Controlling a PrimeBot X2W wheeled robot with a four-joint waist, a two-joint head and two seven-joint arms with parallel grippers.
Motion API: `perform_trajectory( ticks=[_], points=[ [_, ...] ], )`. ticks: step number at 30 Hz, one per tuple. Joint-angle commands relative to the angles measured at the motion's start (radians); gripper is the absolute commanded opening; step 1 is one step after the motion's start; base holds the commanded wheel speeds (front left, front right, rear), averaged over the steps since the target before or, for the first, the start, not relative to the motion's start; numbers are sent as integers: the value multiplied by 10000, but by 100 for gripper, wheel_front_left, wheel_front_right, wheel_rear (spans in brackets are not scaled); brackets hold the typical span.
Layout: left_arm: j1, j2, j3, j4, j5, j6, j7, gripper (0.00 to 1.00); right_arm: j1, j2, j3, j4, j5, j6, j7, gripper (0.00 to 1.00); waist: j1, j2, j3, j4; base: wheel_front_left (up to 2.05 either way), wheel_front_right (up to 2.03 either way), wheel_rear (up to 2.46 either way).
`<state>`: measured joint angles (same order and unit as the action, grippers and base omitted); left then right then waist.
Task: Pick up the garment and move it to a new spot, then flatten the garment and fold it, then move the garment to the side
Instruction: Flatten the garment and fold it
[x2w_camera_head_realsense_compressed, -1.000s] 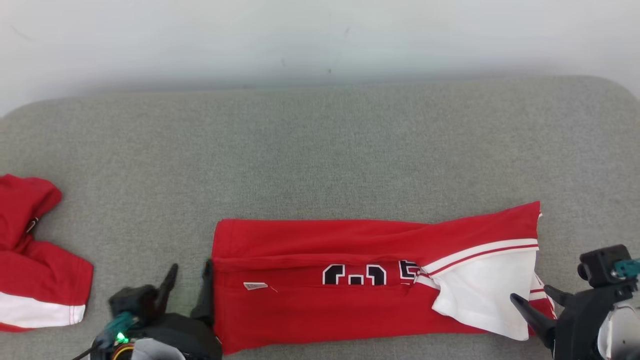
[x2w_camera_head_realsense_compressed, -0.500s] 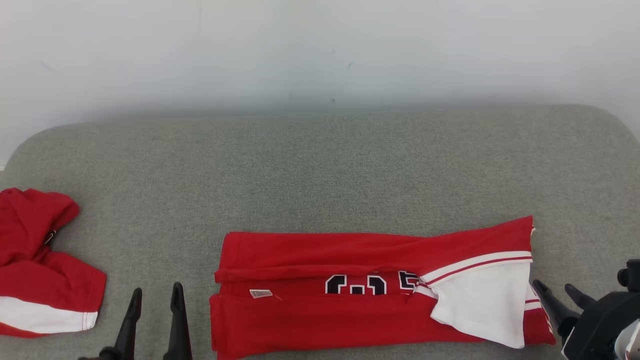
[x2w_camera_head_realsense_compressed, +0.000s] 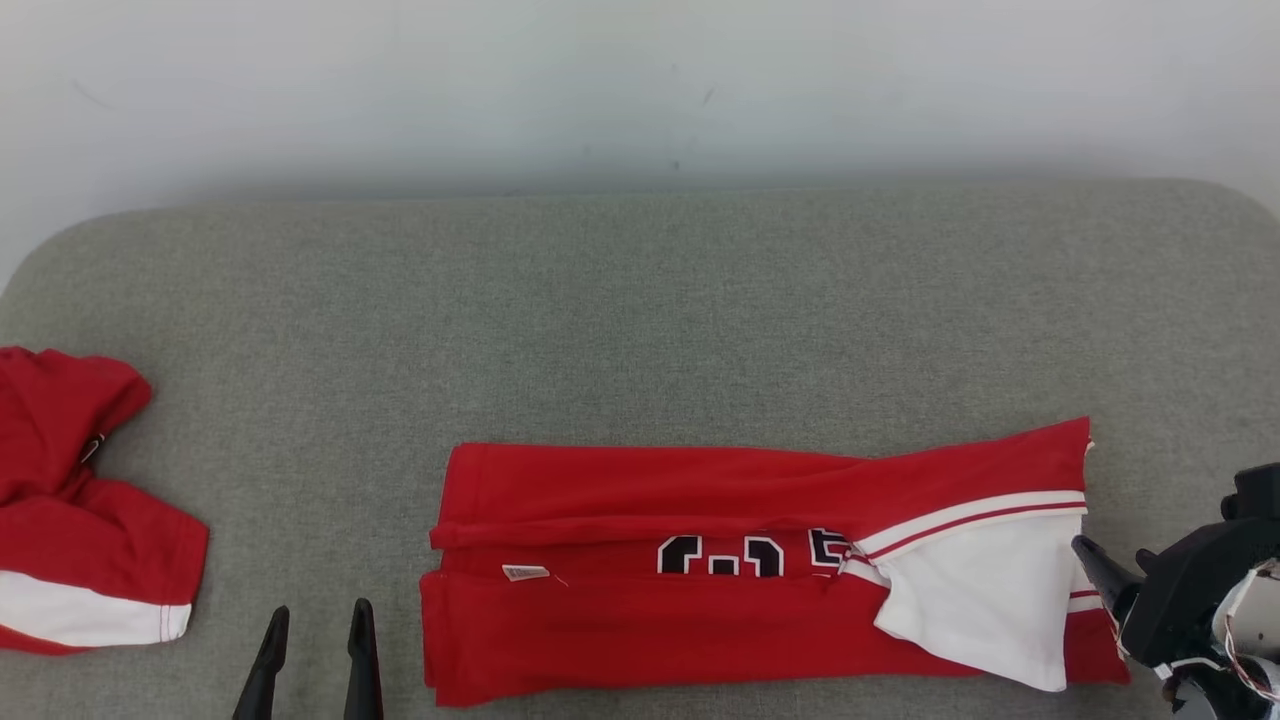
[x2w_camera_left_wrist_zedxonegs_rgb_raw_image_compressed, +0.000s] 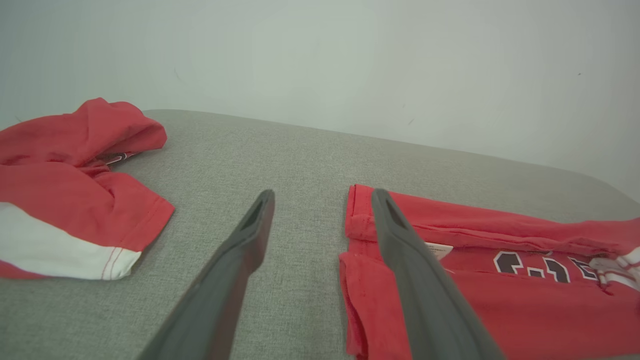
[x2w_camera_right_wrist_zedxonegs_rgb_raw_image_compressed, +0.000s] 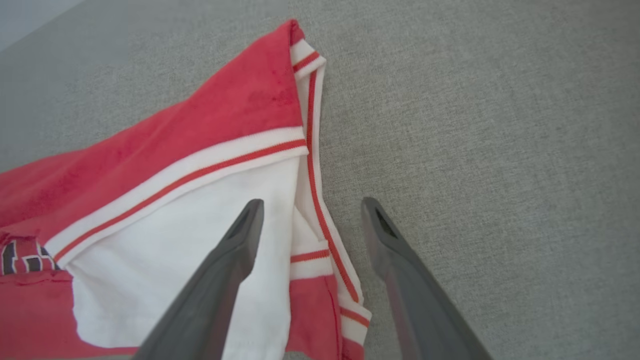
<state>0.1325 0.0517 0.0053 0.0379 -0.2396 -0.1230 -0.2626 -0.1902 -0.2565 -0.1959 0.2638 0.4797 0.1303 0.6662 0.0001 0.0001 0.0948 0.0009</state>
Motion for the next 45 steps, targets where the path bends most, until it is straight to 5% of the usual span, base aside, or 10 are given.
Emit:
perform_trajectory(
  ticks=[1, 17, 18, 19, 21, 38, 45],
  points=[
    [-149, -17, 9, -4, -48, 1, -25, 100, -171, -102, 92, 207, -139, 4, 53, 100, -1, -1, 256, 159, 0, 0, 0],
    [-527, -20, 48, -96, -201, -14, -26, 100, -1210, -391, 994, 2520, -697, 4, 486, 100, -1, -1, 797, 628, 0, 0, 0],
    [-534, -20, 42, -94, -218, 2, -26, 100, -1260, -400, 1025, 2599, -688, 2, 540, 80, -1, -1, 809, 619, 0, 0, 0],
    [-550, -20, 26, -86, -213, 12, -26, 100, -1329, -412, 1057, 2638, -680, 4, 536, 42, -1, -1, 820, 612, 0, 0, 0],
    [-600, -20, 5, -78, -197, 18, -26, 100, -1431, -396, 1032, 2689, -614, 4, 464, 0, -1, -1, 834, 595, 0, 0, 0],
    [-490, -19, -44, -113, -235, 165, -26, 100, -1217, -1510, -1605, 1655, -2122, -10, 258, 0, -1, -1, 614, 230, 0, 0, 0],
    [-368, -18, -49, -57, -291, 182, -26, 100, -644, -1332, -841, 239, -1806, -10, 1218, 0, -1, -1, 400, 105, 0, 0, 0]
  ],
)
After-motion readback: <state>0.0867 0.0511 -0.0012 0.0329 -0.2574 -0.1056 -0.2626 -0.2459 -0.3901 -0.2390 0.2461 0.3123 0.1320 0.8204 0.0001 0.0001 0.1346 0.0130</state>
